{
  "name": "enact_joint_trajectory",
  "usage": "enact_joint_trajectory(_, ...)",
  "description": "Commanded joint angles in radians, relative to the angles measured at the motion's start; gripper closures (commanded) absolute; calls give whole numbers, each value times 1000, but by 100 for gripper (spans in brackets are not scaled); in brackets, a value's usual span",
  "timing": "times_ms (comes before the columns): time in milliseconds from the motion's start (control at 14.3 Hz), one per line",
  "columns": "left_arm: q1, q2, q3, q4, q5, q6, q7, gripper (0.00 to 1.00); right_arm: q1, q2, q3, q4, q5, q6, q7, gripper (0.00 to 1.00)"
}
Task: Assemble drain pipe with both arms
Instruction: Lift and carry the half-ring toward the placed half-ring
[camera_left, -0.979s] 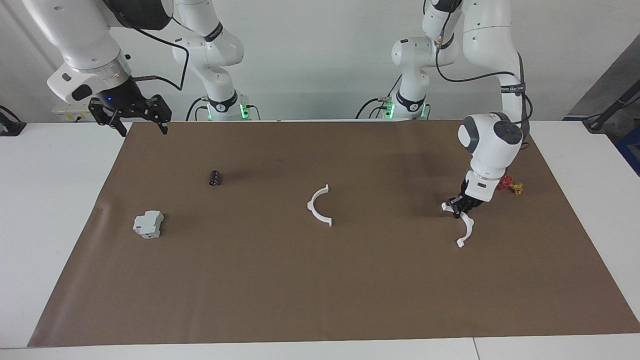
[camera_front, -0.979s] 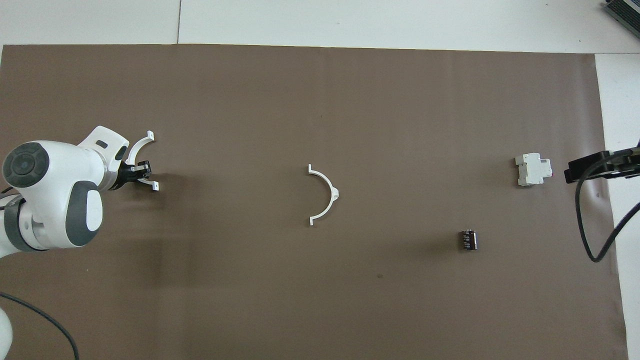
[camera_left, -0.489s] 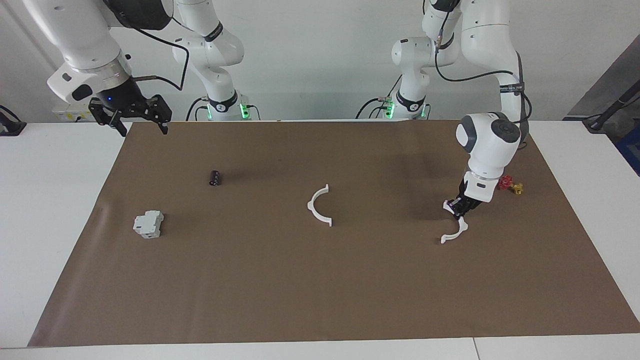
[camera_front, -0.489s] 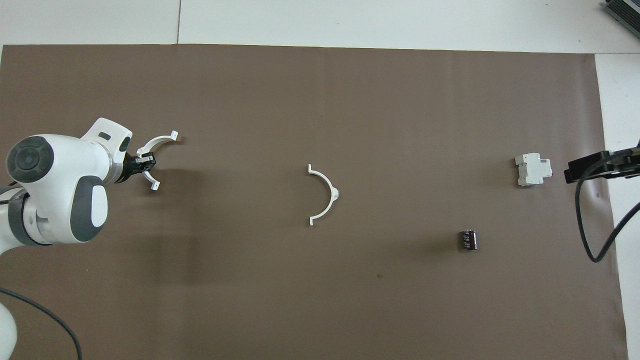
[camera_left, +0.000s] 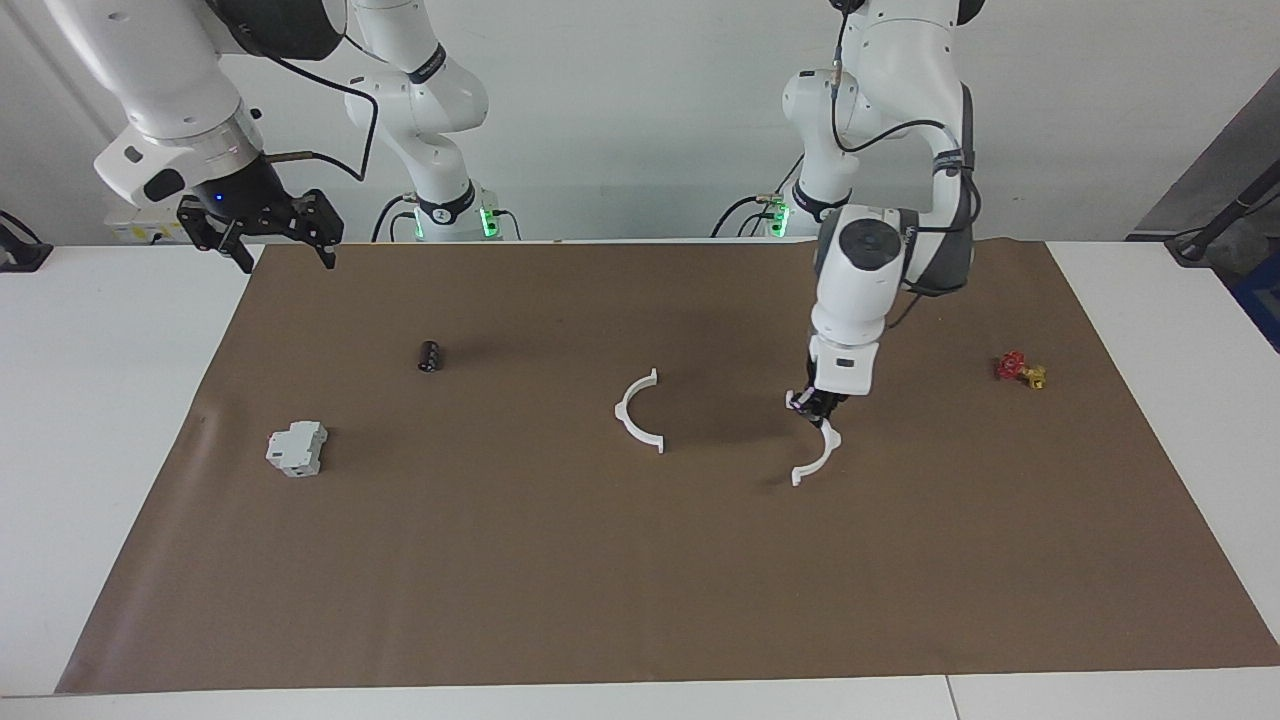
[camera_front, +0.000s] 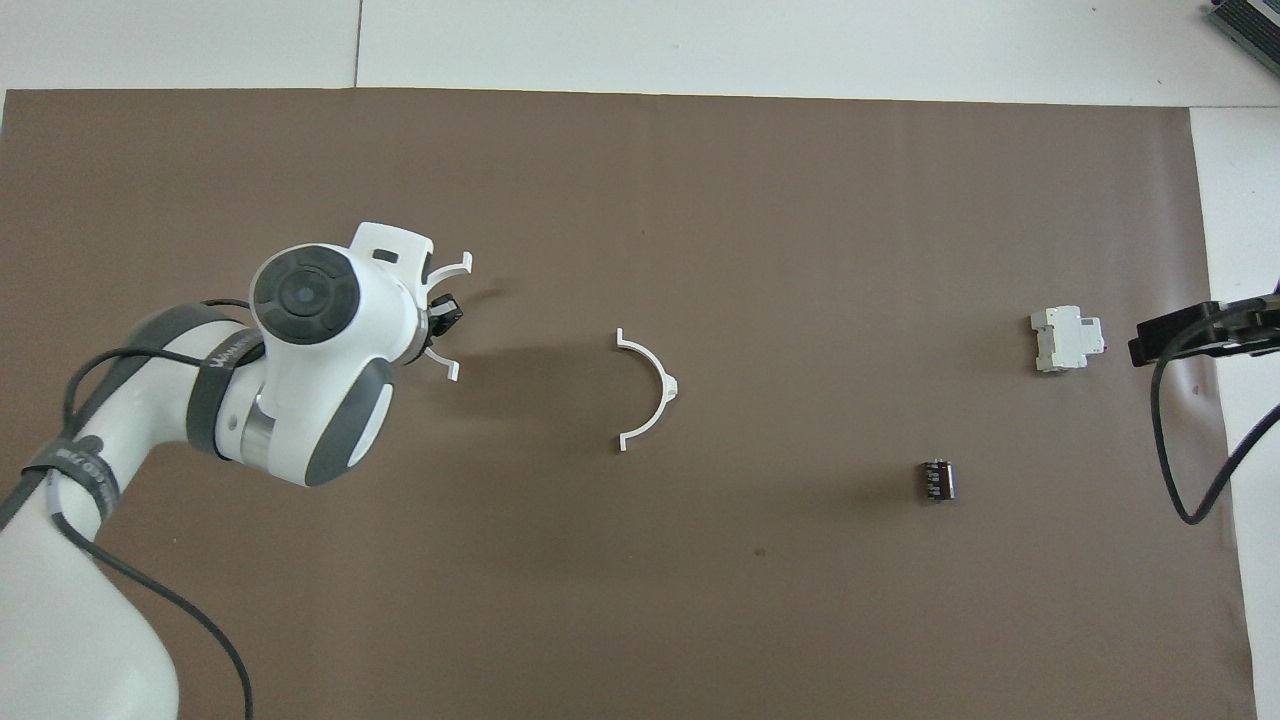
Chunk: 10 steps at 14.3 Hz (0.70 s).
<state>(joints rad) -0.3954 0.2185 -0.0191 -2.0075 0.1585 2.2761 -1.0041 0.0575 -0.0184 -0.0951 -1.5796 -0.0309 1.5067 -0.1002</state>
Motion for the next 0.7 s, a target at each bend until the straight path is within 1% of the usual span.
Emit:
enact_joint_trajectory(0, -109, -4, 18, 7, 36, -55, -181, 100, -7, -21, 5, -20, 9, -3, 11, 0)
enact_joint_trajectory(140, -132, -4, 15, 3, 36, -24, -321, 100, -7, -21, 5, -20, 9, -3, 13, 0)
enact_joint_trajectory(280, -146, -4, 13, -19, 36, 41, -430, 100, -8, -21, 5, -20, 9, -3, 13, 0)
enact_joint_trajectory(419, -146, 1, 11, -45, 36, 123, -452, 100, -7, -21, 5, -20, 9, -3, 11, 0)
enact_joint_trajectory(629, -154, 39, 11, -57, 36, 207, -446, 100, -7, -21, 5, -20, 9, -2, 11, 0)
